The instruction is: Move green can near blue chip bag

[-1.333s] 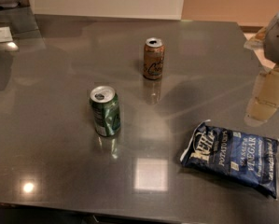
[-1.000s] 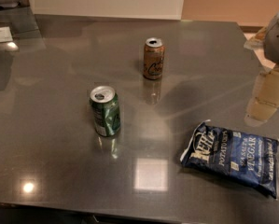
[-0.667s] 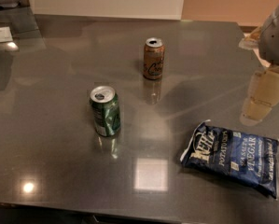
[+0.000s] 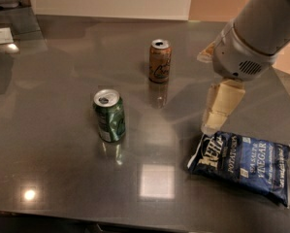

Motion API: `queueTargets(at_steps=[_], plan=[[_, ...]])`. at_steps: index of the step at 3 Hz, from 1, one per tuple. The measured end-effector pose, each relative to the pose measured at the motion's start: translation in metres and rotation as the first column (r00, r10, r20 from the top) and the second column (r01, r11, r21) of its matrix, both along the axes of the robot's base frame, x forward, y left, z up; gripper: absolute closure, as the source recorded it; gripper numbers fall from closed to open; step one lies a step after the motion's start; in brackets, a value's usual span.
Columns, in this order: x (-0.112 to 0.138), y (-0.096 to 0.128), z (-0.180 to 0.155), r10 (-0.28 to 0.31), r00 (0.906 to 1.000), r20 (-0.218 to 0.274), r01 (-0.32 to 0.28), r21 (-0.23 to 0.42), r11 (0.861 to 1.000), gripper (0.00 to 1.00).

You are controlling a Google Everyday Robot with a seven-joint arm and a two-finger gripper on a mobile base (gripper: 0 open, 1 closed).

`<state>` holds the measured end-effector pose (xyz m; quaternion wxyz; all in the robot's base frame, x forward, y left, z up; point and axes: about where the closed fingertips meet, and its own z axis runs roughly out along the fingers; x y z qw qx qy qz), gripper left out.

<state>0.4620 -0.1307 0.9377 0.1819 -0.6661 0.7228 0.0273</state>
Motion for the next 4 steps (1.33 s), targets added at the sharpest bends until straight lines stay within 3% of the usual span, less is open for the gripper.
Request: queueTargets(at_steps=[2,4], plan=[[0.024,0.077,-0.043,0.054,0.9985,0.011,-0.055,0.16,0.986,0.0],[0.023,0.149,-0.054,0.123,0.9921,-0.022,-0.109,0.332,0.937,0.0]])
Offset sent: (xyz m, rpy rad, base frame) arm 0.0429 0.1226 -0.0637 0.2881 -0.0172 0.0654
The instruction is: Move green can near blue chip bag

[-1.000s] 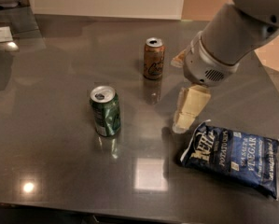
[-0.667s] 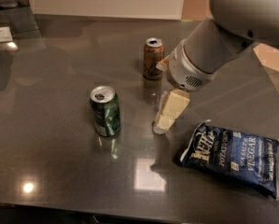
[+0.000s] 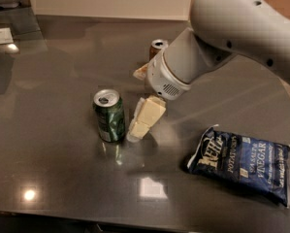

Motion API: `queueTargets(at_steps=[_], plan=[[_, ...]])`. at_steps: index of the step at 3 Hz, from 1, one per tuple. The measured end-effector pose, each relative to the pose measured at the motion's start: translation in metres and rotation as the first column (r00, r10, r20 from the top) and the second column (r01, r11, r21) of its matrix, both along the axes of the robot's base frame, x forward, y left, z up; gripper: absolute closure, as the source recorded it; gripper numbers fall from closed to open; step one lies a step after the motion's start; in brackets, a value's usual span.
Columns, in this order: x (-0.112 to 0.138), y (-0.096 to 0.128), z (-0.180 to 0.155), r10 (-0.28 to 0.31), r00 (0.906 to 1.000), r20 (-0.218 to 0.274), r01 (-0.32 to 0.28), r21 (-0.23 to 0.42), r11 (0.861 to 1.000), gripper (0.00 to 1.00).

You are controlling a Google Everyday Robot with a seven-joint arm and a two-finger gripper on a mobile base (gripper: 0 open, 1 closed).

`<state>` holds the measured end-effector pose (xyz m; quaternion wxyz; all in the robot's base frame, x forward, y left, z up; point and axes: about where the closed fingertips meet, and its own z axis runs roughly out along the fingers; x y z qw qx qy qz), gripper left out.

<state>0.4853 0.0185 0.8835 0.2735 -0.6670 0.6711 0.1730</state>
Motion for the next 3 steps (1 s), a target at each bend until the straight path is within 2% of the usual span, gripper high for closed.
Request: queueTargets(at_steps=[2,3], plan=[[-0.016,0.05,0.001,0.074,0.9962,-0.045,-0.07,0.096,0.993,0.0],[-0.019,0.062,0.004,0.091,0.9947,-0.047,-0.085,0.118,0.989,0.18]])
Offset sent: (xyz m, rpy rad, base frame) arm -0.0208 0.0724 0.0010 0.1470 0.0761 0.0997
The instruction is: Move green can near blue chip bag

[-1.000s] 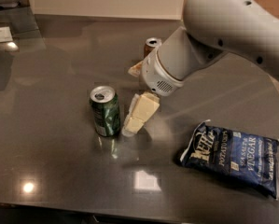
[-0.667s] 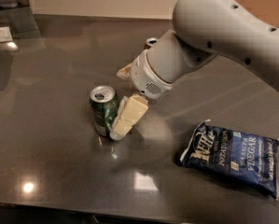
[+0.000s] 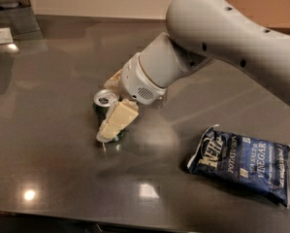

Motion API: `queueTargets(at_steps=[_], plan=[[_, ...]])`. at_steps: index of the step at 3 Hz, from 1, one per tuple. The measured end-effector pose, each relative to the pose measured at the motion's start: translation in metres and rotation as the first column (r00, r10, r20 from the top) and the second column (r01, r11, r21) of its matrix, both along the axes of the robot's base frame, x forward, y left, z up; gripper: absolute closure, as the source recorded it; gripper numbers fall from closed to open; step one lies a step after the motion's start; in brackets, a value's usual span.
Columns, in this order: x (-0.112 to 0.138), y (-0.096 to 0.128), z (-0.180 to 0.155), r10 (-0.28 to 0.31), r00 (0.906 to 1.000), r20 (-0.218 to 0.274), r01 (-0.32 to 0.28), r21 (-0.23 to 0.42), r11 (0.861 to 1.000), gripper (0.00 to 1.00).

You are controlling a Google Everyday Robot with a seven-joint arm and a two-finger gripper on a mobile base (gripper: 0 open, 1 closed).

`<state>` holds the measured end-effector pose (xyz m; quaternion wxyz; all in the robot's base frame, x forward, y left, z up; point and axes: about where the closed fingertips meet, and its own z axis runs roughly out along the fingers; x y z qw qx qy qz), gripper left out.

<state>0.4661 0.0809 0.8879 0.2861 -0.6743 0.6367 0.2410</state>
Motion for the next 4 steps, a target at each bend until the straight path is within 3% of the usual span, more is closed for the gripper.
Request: queueTargets(at_steps=[2,3,4], plan=[[0.002,-0.002,0.006,0.002,1.0,-0.006,-0.002,0.02,1.0,0.65],[0.01,-0.02,0.017,-0.024,0.9997,0.005,0.024,0.026,0.999,0.88],[0.024,-0.048,0.032,-0.068,0.9974,0.022,0.068,0.02,0.998,1.0]])
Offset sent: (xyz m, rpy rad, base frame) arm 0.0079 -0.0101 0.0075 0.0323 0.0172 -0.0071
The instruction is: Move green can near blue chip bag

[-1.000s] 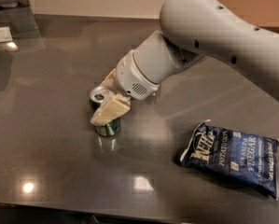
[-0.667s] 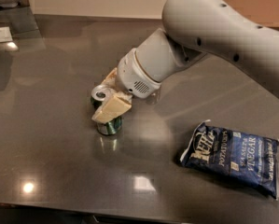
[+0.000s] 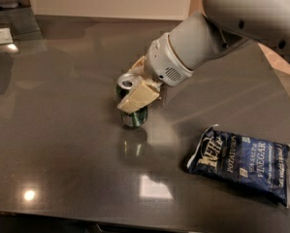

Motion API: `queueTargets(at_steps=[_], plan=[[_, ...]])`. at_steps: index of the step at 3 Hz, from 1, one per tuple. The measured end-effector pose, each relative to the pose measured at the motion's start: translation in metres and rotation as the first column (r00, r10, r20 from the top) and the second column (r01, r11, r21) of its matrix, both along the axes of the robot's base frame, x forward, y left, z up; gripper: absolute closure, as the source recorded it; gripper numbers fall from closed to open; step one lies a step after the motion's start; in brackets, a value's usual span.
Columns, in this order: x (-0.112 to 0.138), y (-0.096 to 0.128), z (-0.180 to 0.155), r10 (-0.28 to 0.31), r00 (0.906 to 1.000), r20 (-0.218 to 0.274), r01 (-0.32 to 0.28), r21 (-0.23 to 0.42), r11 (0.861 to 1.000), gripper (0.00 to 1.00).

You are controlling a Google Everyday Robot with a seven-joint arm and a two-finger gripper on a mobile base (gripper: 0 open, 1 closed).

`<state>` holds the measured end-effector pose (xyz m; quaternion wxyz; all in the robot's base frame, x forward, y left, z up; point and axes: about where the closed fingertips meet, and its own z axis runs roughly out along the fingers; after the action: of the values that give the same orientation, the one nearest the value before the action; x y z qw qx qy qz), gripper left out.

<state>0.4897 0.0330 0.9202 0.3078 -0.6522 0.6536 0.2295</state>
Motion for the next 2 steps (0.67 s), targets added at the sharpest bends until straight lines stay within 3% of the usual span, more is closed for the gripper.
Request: queueTargets(at_steps=[2], plan=[[0.025,-0.067,0.028,-0.092,0.9947,0.046,0.093,-0.017,0.996,1.0]])
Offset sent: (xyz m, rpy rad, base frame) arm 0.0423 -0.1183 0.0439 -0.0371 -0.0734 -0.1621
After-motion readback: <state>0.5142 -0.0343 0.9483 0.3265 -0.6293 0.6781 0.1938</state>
